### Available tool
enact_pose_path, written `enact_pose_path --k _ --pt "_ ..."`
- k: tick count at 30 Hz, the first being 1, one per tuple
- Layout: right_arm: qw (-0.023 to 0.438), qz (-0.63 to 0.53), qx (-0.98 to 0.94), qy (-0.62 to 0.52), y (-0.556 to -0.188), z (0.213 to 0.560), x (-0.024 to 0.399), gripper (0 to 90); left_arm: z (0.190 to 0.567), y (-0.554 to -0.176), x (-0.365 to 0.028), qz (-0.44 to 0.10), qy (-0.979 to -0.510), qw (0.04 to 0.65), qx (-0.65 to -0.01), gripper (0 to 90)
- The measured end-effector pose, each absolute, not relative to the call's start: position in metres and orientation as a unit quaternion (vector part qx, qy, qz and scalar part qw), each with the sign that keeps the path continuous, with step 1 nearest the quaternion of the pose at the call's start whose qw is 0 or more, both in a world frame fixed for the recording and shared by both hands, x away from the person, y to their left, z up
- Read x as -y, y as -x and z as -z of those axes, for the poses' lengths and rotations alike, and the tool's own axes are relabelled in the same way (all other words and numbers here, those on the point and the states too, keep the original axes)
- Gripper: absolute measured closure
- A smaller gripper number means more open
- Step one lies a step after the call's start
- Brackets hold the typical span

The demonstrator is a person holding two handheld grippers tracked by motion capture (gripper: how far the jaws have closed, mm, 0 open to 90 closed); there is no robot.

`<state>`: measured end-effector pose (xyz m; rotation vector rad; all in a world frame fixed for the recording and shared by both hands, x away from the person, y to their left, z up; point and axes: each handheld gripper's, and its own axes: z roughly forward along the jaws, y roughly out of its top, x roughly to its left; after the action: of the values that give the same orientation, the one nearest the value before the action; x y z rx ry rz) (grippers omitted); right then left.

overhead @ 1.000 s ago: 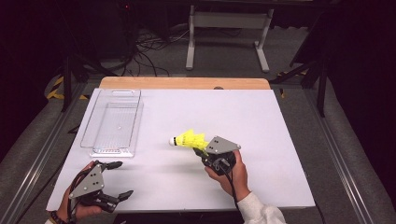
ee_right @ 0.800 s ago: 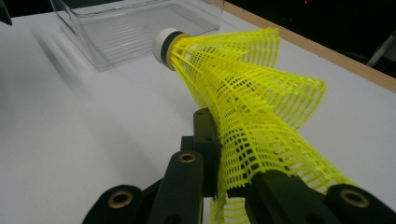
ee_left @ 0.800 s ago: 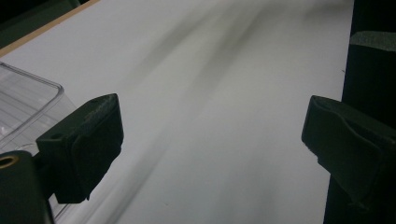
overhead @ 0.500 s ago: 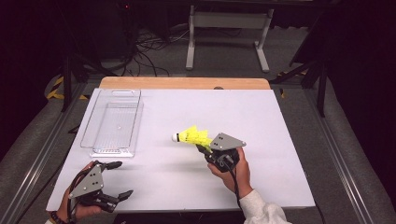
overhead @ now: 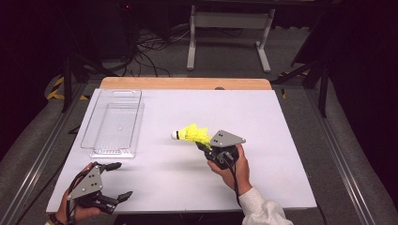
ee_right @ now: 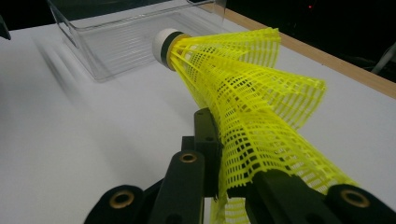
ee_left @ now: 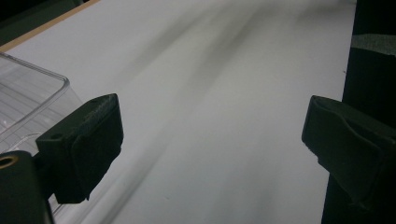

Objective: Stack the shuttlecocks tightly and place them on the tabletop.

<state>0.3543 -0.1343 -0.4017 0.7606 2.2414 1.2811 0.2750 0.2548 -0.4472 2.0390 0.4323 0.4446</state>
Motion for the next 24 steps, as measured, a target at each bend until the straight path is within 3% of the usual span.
enact_pose_path --k 24 --pt "0.219 -0.470 -0.813 -0.266 -0.3634 0.3964 0.1259 87.6 0.4475 -0.2709 -0.2603 -0.186 -0.834 0.484 -0.187 6.4"
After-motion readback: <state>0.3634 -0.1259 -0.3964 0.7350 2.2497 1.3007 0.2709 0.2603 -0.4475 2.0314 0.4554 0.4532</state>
